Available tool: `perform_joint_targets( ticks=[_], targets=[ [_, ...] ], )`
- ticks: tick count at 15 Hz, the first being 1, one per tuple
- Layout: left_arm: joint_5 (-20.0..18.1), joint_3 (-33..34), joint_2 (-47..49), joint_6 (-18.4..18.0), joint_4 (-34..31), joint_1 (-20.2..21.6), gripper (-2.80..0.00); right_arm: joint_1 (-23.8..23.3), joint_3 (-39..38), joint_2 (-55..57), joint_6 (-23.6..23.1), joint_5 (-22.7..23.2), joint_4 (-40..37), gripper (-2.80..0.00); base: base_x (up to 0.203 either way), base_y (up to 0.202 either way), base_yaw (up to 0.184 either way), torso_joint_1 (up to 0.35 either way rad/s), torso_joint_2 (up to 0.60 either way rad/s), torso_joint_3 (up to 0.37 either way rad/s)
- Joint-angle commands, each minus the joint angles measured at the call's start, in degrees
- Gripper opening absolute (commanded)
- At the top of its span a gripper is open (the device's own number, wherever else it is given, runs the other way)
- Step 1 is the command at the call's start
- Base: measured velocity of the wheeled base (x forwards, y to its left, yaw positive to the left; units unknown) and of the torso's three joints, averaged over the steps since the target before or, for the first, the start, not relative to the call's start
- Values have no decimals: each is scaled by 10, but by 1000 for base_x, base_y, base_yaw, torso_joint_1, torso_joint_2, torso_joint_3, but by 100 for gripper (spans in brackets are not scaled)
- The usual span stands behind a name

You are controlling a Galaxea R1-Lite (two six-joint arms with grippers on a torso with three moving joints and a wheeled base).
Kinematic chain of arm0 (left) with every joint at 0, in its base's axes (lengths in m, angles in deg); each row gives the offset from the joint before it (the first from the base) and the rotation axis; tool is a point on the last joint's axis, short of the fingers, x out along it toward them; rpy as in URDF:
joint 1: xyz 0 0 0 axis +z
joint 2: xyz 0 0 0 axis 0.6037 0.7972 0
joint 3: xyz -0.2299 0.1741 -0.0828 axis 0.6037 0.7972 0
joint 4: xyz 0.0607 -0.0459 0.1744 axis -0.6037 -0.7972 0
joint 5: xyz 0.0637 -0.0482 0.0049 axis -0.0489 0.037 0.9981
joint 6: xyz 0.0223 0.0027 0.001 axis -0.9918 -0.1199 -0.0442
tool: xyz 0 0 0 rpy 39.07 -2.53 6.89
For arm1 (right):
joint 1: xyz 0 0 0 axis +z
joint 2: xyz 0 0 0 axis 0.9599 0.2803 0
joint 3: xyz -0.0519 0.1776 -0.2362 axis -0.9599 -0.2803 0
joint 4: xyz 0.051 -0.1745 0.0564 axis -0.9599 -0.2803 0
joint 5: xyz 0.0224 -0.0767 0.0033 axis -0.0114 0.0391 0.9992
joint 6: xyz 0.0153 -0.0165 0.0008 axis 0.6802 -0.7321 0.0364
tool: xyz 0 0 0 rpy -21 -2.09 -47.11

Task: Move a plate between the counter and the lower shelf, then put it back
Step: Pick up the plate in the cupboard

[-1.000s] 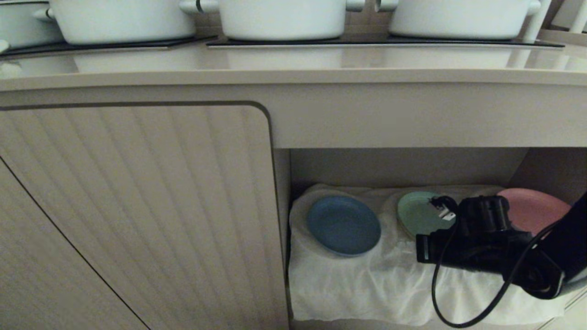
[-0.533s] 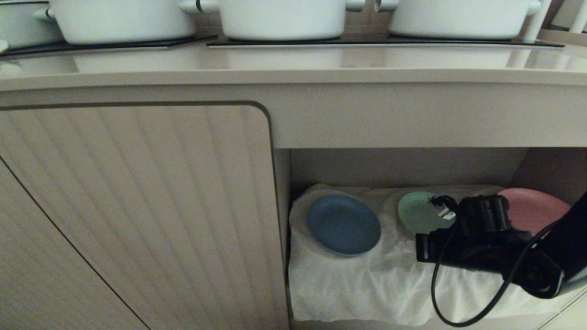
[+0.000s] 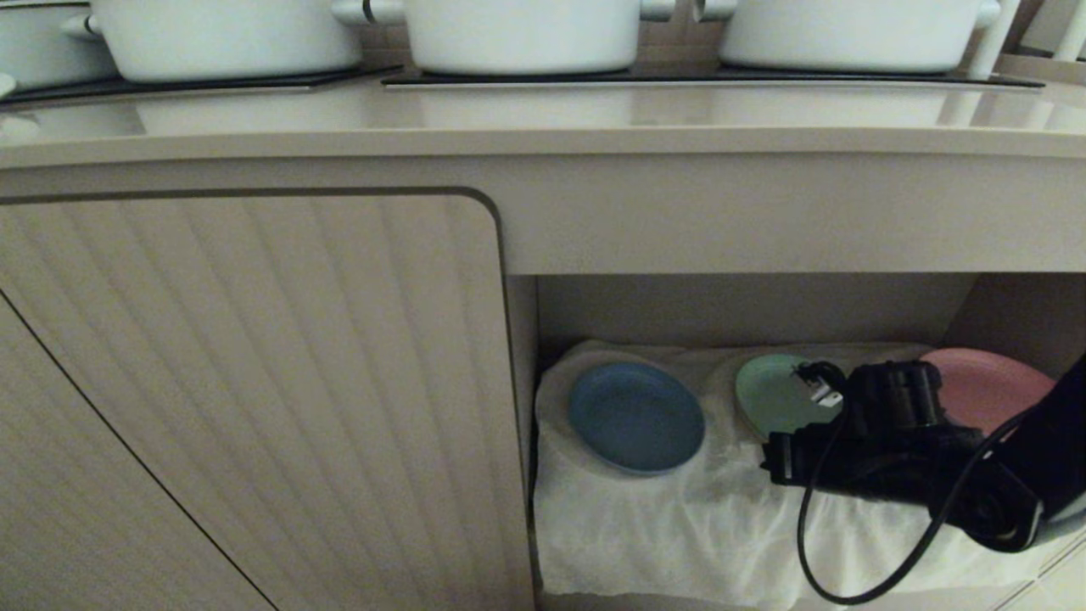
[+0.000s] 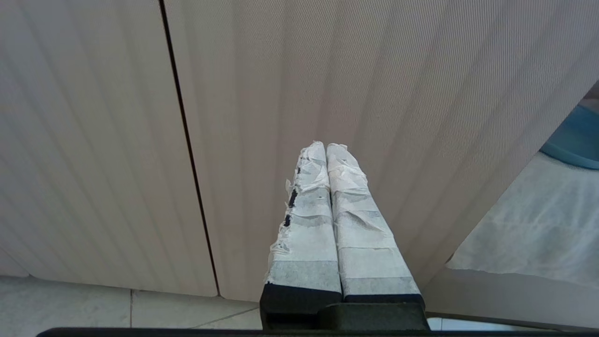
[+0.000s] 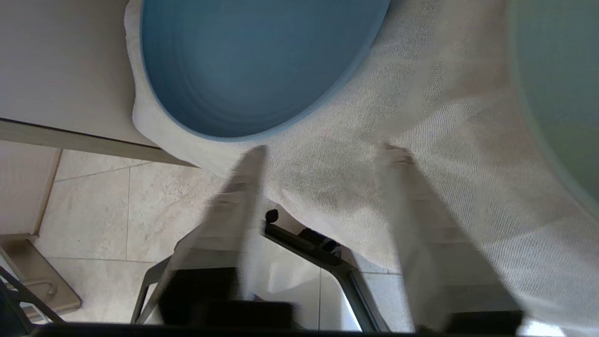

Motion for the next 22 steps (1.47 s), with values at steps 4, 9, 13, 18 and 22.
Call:
perform_joint_targets(
  ticks=[4,9,13,18,22],
  targets=[
    [0,0,0,0,0,0,-280,1,20,25,10,0,4,0,0,0,0,0,0,0],
    [0,0,0,0,0,0,-280,3,57,26,31,-8,-9,0,0,0,0,0,0,0],
    [0,0,0,0,0,0,-280,11,111,32,29,-9,-85,0,0,0,0,0,0,0],
    [0,-1,0,0,0,0,-280,32,176,72,29,-27,-140,0,0,0,0,0,0,0],
    [0,0,0,0,0,0,-280,46,221,103,31,-71,-168,0,0,0,0,0,0,0]
  ],
)
